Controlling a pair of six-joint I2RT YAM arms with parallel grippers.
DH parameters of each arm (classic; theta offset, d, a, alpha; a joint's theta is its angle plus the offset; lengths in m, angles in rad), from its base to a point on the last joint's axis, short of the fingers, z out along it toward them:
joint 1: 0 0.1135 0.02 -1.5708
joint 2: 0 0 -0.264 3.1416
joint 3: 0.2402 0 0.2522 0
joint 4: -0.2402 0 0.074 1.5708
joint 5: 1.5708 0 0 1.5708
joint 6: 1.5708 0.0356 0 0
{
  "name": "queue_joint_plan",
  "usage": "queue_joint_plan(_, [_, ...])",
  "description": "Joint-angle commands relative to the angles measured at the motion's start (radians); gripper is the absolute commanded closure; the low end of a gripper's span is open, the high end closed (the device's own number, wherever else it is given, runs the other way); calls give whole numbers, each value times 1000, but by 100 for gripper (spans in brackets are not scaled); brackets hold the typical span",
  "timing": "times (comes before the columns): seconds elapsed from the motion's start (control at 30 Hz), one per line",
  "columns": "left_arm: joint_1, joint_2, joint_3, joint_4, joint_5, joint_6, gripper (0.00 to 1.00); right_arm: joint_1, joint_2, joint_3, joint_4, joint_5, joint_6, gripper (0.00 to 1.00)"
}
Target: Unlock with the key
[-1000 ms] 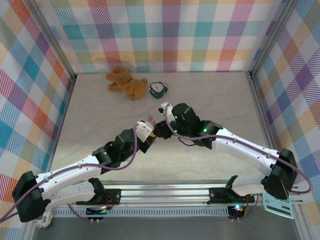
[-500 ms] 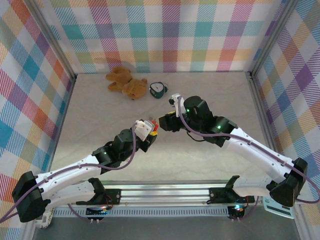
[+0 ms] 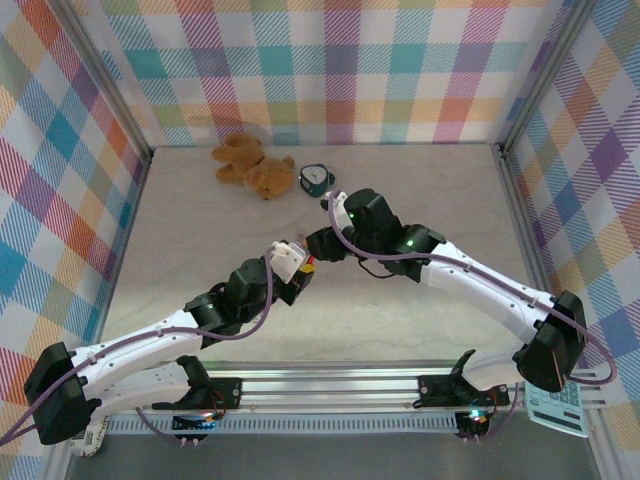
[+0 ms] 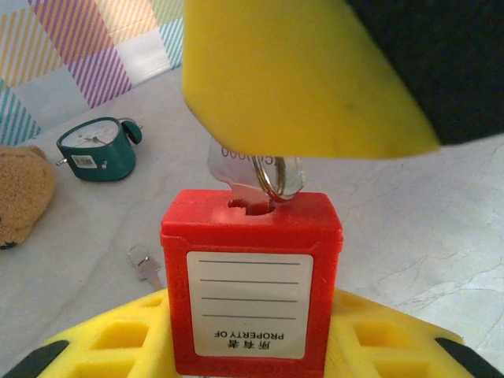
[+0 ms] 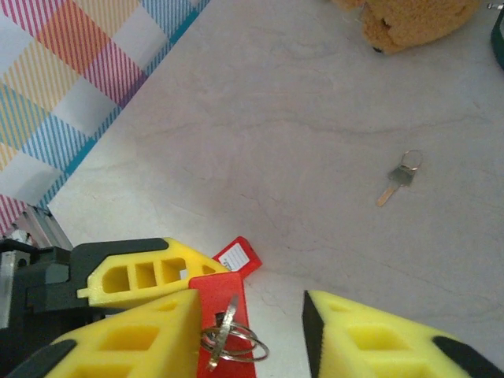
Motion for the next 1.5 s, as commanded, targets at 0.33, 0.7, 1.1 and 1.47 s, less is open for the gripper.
queue_joint_plan(0.33, [6,-20,30,53,7,12,74,-43,-75,-35,-4,-118,-14,75])
queue_joint_plan(0.7, [6,-7,48,45,10,25,74,-72,-88,-26,-52,-169,-49,74])
queue_joint_plan(1.1, [-31,180,178,108,-246,413,74,-270,-285,-110,-109,-58,48,57])
queue_joint_plan(1.47, [-180,397,29,710,-491,1184,74,-374,-344,-176,-132,-269,5,54])
